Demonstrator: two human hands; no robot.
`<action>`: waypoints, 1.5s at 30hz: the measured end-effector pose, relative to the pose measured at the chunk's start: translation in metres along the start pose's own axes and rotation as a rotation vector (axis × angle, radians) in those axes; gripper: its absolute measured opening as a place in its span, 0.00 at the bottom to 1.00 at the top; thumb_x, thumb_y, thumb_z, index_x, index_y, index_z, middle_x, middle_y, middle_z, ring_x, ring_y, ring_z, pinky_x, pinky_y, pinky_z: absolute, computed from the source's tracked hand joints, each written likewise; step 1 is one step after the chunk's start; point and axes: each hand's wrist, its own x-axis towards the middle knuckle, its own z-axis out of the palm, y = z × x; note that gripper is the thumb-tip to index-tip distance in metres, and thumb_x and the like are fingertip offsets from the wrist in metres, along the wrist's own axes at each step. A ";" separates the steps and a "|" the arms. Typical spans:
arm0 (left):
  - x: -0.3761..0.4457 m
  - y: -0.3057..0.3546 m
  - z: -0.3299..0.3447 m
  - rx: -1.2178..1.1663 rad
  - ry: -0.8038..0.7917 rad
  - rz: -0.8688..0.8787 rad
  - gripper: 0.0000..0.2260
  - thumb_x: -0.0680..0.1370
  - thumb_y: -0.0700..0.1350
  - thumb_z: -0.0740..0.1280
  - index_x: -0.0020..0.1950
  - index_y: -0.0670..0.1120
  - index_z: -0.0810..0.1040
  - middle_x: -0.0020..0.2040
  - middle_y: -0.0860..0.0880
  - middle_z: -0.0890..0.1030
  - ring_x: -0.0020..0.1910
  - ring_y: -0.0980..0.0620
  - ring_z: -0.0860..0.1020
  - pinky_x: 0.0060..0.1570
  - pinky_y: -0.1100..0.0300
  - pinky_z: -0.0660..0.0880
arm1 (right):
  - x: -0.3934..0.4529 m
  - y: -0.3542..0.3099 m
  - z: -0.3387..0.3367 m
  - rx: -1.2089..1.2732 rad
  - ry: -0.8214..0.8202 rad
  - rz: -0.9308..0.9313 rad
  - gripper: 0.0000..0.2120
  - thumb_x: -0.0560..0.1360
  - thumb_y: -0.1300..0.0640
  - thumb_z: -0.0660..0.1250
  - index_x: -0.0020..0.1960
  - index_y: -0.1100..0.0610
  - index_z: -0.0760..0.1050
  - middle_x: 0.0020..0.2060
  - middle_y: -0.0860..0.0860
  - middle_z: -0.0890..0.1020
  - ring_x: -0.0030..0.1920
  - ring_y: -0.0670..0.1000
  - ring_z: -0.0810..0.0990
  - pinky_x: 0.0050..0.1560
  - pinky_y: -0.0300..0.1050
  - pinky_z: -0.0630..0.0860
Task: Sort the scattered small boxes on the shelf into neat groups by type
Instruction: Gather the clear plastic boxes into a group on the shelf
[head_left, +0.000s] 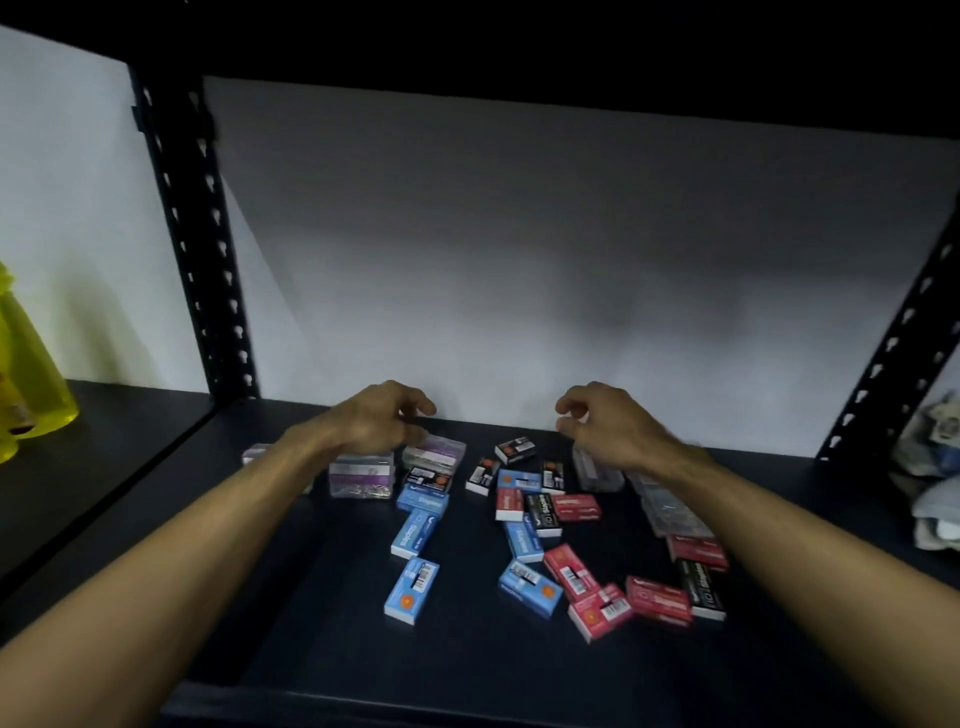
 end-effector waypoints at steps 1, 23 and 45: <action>0.005 0.004 0.005 0.027 -0.032 0.005 0.20 0.77 0.47 0.71 0.69 0.50 0.75 0.65 0.51 0.77 0.60 0.52 0.76 0.62 0.56 0.73 | -0.001 0.008 -0.002 -0.021 -0.002 0.039 0.14 0.78 0.49 0.65 0.62 0.51 0.76 0.59 0.49 0.77 0.55 0.50 0.77 0.55 0.47 0.74; 0.036 0.030 0.032 0.061 -0.243 0.000 0.18 0.68 0.46 0.79 0.55 0.53 0.79 0.52 0.53 0.82 0.53 0.52 0.80 0.56 0.53 0.77 | -0.008 0.055 0.024 -0.216 -0.078 0.254 0.27 0.68 0.39 0.72 0.59 0.55 0.78 0.54 0.54 0.78 0.51 0.53 0.77 0.54 0.52 0.78; 0.026 0.073 0.048 -0.483 -0.118 0.101 0.13 0.75 0.31 0.69 0.57 0.42 0.75 0.55 0.40 0.78 0.47 0.47 0.83 0.47 0.58 0.82 | -0.023 0.063 0.020 -0.029 -0.106 0.154 0.29 0.63 0.47 0.80 0.56 0.44 0.65 0.52 0.51 0.73 0.53 0.53 0.72 0.50 0.48 0.74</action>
